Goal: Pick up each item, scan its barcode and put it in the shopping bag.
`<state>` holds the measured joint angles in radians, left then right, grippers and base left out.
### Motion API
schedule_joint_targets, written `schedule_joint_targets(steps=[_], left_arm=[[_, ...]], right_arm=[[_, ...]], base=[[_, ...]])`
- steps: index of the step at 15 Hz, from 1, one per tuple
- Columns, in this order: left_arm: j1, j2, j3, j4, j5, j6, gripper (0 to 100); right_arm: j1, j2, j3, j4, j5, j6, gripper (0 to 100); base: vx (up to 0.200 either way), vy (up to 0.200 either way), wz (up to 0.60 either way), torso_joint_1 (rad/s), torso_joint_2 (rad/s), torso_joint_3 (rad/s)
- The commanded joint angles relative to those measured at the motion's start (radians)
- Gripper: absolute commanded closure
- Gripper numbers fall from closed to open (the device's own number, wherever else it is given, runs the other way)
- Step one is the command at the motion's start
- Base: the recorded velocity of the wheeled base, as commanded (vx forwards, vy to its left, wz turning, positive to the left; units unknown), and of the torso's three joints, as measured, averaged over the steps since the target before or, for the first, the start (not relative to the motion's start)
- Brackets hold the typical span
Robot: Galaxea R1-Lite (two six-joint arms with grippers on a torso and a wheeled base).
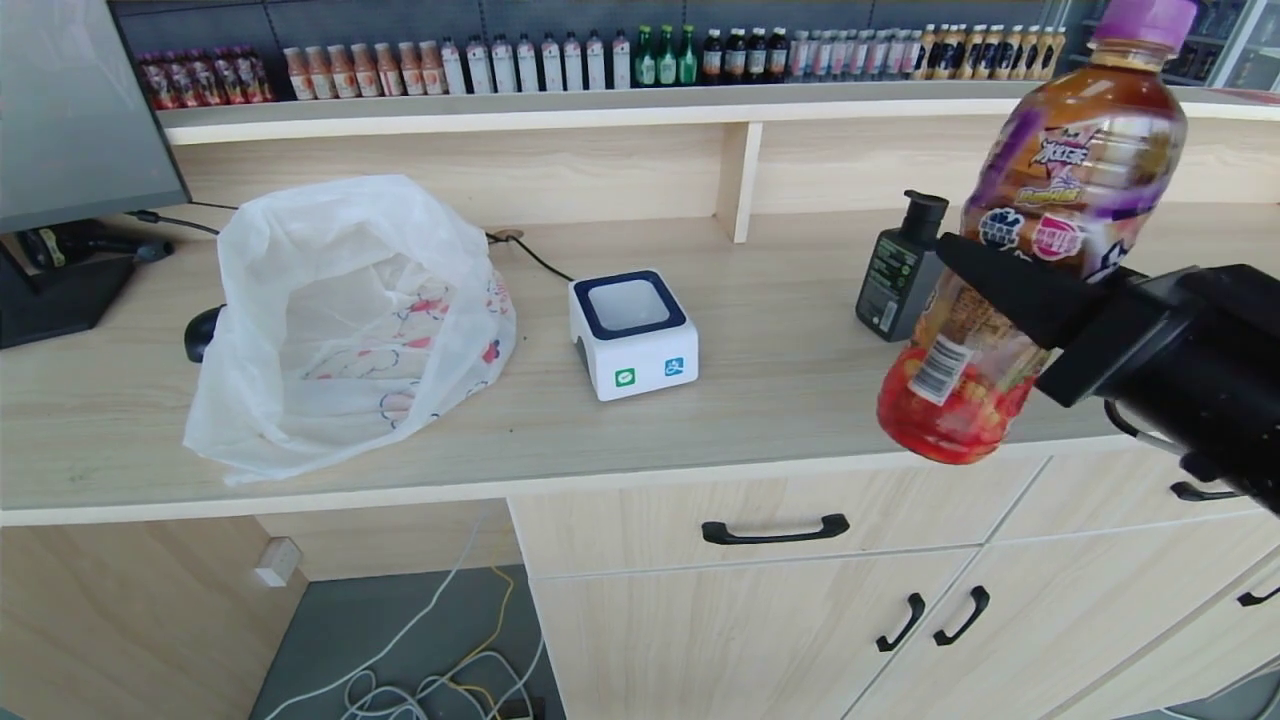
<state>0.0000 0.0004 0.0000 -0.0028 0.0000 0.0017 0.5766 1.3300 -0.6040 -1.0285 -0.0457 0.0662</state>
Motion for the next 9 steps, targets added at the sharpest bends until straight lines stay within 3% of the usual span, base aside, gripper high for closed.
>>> schedule_joint_targets(steps=[1,5,9], left_arm=[[0.000,0.000,0.000,0.000,0.000,0.000,0],[0.000,0.000,0.000,0.000,0.000,0.000,0],[0.000,0.000,0.000,0.000,0.000,0.000,0]], right_arm=[[-0.001,-0.035,0.012,-0.001,0.033,0.049,100],[-0.023,0.029,-0.042,-0.001,0.110,0.101,100],[-0.018,0.141,-0.134,-0.005,0.273,0.196,100]], base=[[0.000,0.000,0.00,0.000,0.00,0.000],[0.000,0.000,0.00,0.000,0.00,0.000],[0.000,0.000,0.00,0.000,0.00,0.000]])
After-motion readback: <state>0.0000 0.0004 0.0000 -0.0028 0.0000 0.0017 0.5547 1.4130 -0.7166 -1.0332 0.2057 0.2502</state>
